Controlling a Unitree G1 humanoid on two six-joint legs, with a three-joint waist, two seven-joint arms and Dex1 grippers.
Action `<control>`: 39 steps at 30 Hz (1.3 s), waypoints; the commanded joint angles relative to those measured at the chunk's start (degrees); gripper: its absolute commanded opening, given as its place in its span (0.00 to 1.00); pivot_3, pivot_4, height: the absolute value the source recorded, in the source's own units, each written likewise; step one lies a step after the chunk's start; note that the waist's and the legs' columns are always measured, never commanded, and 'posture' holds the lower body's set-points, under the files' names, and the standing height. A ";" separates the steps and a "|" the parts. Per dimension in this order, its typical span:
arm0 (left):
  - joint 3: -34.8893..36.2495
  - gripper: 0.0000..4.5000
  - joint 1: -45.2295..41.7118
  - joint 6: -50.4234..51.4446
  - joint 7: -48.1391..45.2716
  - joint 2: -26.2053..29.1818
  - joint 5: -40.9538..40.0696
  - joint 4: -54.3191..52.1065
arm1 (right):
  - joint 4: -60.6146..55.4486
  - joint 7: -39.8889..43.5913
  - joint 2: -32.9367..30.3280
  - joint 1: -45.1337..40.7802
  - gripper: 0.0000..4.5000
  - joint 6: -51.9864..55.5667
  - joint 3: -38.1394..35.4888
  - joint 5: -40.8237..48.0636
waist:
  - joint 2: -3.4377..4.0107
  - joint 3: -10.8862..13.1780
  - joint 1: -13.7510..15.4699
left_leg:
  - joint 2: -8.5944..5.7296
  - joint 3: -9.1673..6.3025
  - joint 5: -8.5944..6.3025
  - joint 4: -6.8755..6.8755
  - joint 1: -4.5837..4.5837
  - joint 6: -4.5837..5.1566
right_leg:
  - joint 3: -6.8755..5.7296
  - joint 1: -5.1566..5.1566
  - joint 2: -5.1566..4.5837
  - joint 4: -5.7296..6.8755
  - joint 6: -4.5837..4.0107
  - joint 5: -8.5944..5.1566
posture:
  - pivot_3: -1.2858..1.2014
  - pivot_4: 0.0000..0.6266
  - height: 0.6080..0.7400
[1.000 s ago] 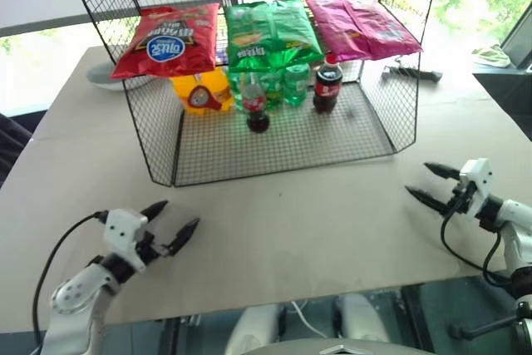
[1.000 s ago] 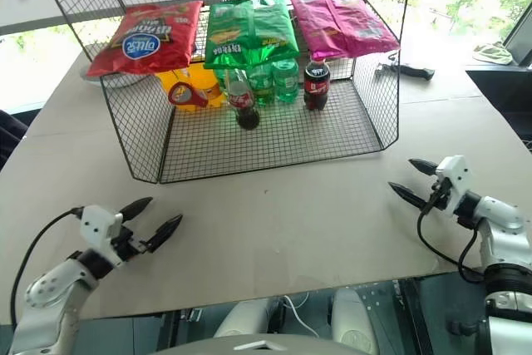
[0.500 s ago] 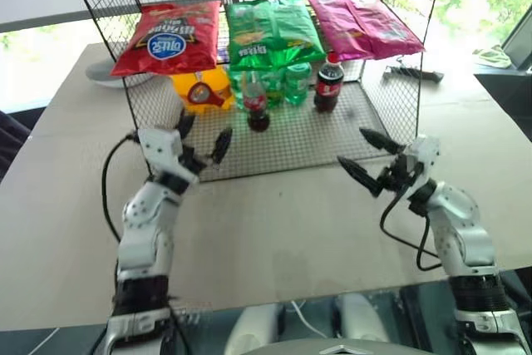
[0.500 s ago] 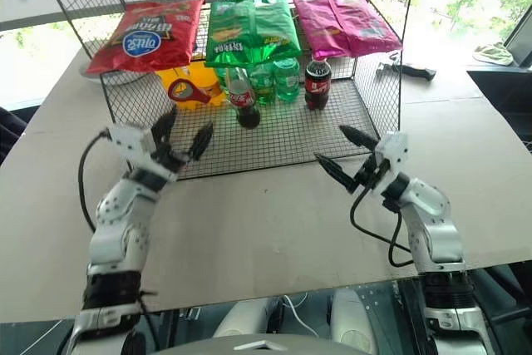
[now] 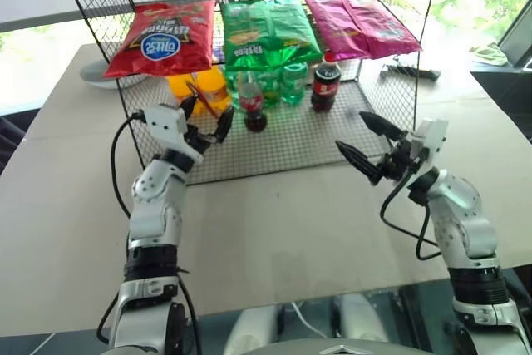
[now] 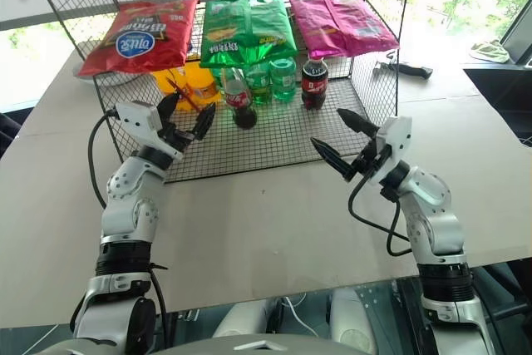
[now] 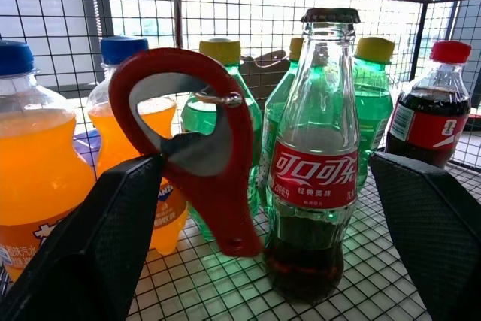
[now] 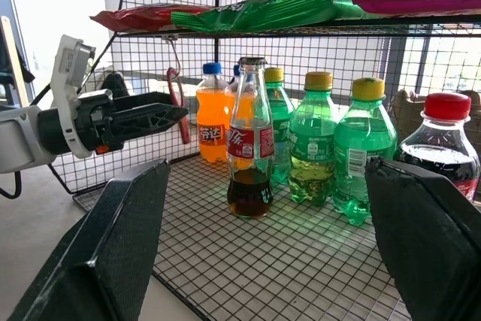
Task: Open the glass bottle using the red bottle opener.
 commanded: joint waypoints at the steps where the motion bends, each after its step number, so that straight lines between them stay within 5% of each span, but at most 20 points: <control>1: 0.11 1.00 0.75 -1.27 -0.26 -0.05 -0.04 -1.03 | -2.71 -0.20 -0.41 0.14 0.92 -0.56 -0.02 0.29 | 0.00 0.00 0.00 | 0.00 0.00 0.00 0.00 0.00 0.00 | 0.00 0.00 0.00 0.00 0.00 0.00 | 0.52 0.24 1.00; 20: 4.28 1.00 0.56 -3.73 0.89 1.59 -1.23 2.55 | -8.32 4.43 -3.90 -0.04 0.92 6.53 0.99 7.48 | -0.04 0.01 0.03 | 0.02 -0.02 0.00 0.02 0.01 0.00 | -0.02 0.01 0.01 0.03 0.00 0.00 | 0.52 0.24 1.00; 35: 3.78 1.00 -2.26 -5.92 -2.69 1.65 -2.53 5.04 | -8.59 3.80 -4.46 0.42 0.92 6.42 1.95 5.07 | -0.08 0.03 0.01 | 0.00 -0.01 0.01 0.04 0.00 -0.01 | -0.01 0.00 0.00 0.06 0.00 0.00 | 0.52 0.24 1.00; 39: 4.42 0.70 -2.54 -6.02 -4.87 1.09 -5.46 3.36 | -8.65 3.66 -4.16 0.66 0.93 6.30 2.11 4.73 | -0.11 0.04 0.01 | 0.01 -0.02 0.01 0.04 0.00 -0.01 | -0.01 0.00 0.00 0.05 0.00 0.00 | 0.52 0.24 1.00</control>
